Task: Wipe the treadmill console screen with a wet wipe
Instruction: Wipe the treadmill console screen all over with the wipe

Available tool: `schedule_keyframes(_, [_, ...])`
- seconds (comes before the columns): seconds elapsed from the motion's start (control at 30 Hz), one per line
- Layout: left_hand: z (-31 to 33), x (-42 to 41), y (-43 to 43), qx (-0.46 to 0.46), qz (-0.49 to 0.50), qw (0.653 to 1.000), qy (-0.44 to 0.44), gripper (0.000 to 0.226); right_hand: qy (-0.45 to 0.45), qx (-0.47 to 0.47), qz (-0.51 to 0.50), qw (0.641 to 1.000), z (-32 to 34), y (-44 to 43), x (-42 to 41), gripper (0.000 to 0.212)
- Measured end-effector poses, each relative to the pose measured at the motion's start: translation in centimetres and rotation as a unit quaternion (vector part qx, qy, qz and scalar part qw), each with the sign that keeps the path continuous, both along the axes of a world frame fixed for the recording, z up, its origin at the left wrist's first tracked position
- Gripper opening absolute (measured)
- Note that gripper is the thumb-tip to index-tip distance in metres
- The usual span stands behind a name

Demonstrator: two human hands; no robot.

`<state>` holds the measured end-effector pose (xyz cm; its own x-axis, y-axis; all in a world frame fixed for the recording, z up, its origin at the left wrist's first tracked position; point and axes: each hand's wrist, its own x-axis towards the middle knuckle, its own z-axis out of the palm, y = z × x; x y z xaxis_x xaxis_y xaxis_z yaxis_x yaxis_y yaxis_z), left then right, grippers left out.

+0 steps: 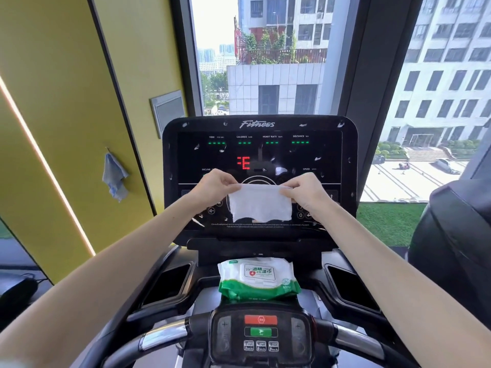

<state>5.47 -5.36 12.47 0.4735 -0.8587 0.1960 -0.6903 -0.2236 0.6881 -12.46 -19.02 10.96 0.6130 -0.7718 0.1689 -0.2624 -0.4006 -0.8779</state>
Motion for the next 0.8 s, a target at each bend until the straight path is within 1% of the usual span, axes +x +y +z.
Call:
schedule_keyframes(0.1, [0.2,0.5,0.3,0.02,-0.026,0.999,0.025,0.02,-0.027,0.008,0.027,0.999,0.3,0.5,-0.3,0.014])
schedule_keyframes(0.23, [0.6,1.2,1.3,0.053,-0.1,0.987,0.118,0.024,-0.058,0.059,0.077,0.994,0.3,1.1,-0.4,0.015])
schedule_keyframes(0.27, [0.7,0.9,1.3,0.069,-0.112,0.983,0.127,0.022,-0.059,0.066,0.087,0.992,0.2,1.3,-0.3,0.015])
schedule_keyframes(0.37, [0.6,-0.8,0.6,0.121,-0.137,0.977,0.111,0.021,-0.053,0.069,0.113,0.99,0.2,1.9,0.0,0.014])
schedule_keyframes(0.5, [-0.7,-2.5,-1.0,0.157,-0.134,0.974,0.093,0.037,-0.042,0.102,0.151,0.982,0.0,2.0,-0.4,0.014])
schedule_keyframes(0.57, [-1.3,-2.4,-1.6,0.168,-0.125,0.977,0.05,0.04,-0.029,0.112,0.173,0.978,0.0,1.7,-1.0,0.014])
schedule_keyframes(0.63, [-1.5,-2.7,-1.9,0.16,-0.146,0.975,0.057,0.038,-0.014,0.12,0.197,0.973,0.1,1.3,-1.6,0.014])
schedule_keyframes(0.7, [-1.5,-3.3,-2.2,0.141,-0.193,0.966,0.096,0.035,-0.005,0.127,0.214,0.969,0.2,1.0,-2.0,0.013])
schedule_keyframes(0.8, [-1.4,-3.9,-2.4,0.109,-0.231,0.954,0.159,0.036,-0.026,0.172,0.213,0.962,0.1,0.4,-2.6,0.014])
